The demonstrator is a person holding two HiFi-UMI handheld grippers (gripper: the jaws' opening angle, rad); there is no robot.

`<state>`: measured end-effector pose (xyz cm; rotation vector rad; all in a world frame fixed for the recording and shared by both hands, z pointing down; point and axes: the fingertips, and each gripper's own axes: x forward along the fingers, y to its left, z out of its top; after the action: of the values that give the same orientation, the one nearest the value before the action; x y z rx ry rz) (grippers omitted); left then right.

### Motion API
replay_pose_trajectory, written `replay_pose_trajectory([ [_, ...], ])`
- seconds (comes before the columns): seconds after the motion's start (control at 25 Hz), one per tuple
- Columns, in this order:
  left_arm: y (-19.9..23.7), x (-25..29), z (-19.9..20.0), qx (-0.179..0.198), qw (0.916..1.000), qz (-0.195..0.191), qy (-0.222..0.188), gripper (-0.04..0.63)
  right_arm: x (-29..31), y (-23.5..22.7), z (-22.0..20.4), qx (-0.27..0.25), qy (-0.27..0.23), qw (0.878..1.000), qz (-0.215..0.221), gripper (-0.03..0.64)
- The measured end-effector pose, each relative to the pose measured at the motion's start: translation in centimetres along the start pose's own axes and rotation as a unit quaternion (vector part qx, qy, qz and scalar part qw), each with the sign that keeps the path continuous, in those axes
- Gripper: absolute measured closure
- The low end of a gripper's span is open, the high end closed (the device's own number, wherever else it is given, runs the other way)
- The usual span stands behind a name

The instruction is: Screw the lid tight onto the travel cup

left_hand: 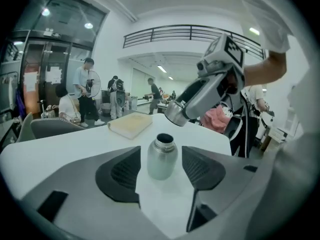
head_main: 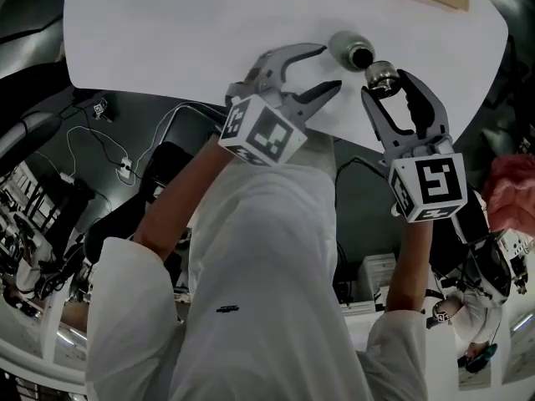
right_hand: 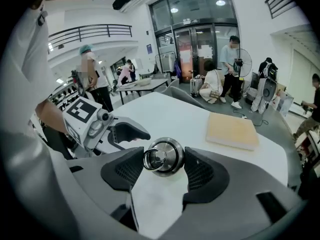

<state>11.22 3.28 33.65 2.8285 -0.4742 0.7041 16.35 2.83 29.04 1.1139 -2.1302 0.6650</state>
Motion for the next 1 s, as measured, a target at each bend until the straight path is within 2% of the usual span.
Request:
replay_pose_trajectory([
  [0.12,-0.5,1.7,-1.1,0.039,0.9991,-0.018,0.002,0.299,0.6,-0.2,-0.4,0.002,0.012,1.000,0.017,0.367],
  [0.24,-0.6,3.1,-1.1,0.055,0.9982,-0.024,-0.006,0.279,0.9,-0.3,-0.5,-0.015,0.034,0.999,0.027,0.367],
  [0.48,-0.9,6.2,-1.2,0.078,0.9960,-0.036,-0.025,0.256,1.6,0.1,-0.7,-0.028,0.060,0.996,0.053,0.367],
  [0.72,-1.6,8.1,-1.4,0.073,0.9932,-0.066,-0.063,0.238,2.3,0.3,-0.8,-0.046,0.086,0.992,0.076,0.367],
  [1.0,-2.1,9.6,-1.8,0.106,0.9890,-0.082,-0.064,0.238,2.3,0.1,-1.3,-0.047,0.111,0.989,0.083,0.367],
])
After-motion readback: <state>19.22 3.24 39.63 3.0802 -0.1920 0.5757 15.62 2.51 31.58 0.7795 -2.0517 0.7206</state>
